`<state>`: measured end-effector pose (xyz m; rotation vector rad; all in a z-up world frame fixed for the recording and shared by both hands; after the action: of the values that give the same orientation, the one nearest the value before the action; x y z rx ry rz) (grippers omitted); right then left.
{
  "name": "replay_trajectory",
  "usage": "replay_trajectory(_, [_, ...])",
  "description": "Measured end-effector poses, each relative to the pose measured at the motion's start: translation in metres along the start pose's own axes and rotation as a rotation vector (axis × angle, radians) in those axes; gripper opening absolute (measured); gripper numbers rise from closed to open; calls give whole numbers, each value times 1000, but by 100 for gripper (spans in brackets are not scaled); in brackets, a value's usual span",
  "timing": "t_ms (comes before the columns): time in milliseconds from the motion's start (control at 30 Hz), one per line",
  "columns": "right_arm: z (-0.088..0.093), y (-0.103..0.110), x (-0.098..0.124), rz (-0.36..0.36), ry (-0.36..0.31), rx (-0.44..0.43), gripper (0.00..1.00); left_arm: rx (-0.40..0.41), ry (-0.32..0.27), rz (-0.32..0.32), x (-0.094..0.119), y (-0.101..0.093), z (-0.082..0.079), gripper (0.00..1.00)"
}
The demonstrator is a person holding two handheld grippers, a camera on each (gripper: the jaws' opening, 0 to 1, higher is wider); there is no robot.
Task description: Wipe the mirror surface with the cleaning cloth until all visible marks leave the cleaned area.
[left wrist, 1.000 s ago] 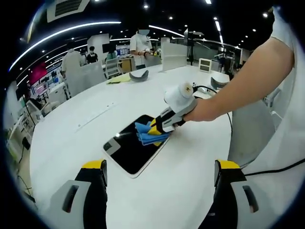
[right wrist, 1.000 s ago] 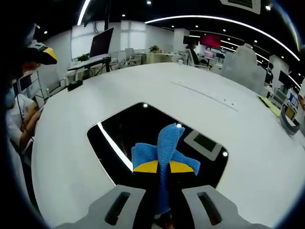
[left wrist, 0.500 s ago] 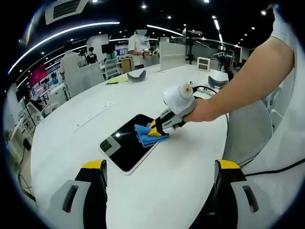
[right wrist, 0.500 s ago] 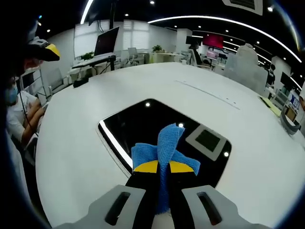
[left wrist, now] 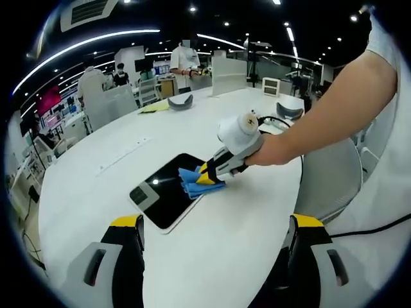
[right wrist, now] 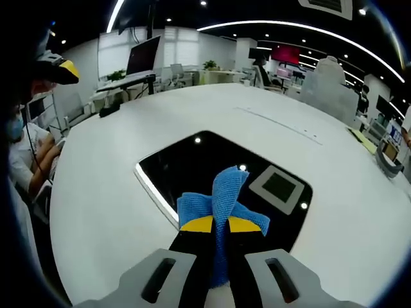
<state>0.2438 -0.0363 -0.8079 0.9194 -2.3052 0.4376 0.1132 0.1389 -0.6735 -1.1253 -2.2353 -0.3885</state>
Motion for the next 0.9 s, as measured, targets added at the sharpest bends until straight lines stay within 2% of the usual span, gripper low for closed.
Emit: replay_trajectory(900, [1, 4, 2, -3, 4, -19, 2, 6, 0, -12, 4, 3, 4, 94])
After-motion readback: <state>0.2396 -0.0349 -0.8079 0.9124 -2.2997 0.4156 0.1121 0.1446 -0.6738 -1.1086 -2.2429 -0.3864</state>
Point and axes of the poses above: the point that each gripper's makers call its tool centre point, and the gripper's own axes: x roughly backward along the fingers, y roughly to its left, z roughly out of its underside, the point moved 6 cm from there along x, roughly backward along the fingers, and after that the axes turned 2 degrees about y, right-handed, at the moved point
